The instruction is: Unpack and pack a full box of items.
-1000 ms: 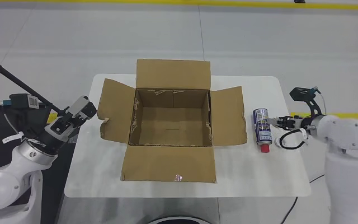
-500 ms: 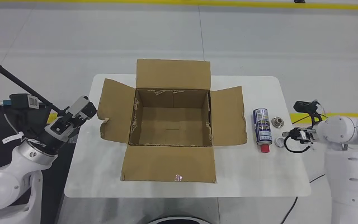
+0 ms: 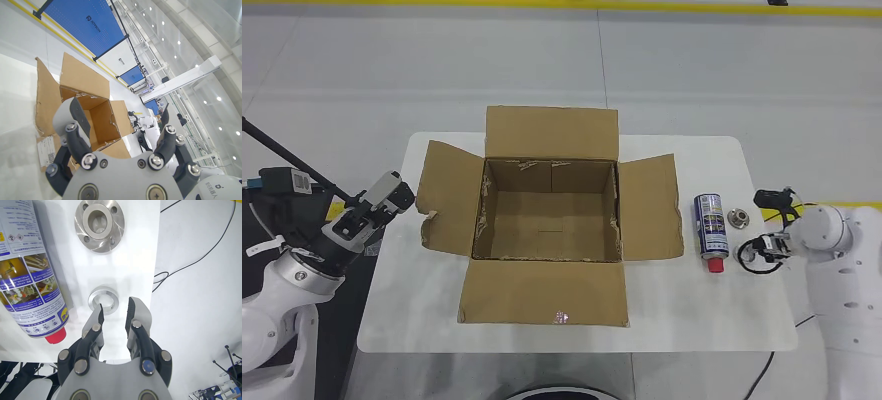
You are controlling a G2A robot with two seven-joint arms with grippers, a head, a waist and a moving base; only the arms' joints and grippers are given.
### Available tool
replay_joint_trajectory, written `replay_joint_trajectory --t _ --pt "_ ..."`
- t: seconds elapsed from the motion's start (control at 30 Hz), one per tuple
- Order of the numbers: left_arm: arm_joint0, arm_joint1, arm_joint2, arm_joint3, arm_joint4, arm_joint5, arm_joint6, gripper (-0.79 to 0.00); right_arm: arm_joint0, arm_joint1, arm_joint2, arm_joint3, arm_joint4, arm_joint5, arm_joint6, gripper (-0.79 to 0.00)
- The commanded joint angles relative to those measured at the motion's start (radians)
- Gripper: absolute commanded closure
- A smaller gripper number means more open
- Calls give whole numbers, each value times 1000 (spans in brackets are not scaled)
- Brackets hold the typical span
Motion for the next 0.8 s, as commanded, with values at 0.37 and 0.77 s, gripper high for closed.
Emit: replay_joint_trajectory --t 0.37,0.77 --pt "0 0 0 0 0 0 0 -785 25 0 -45 76 10 9 -33 -240" --pt "0 0 0 0 0 0 0 -785 48 2 -78 122 14 11 -42 -191"
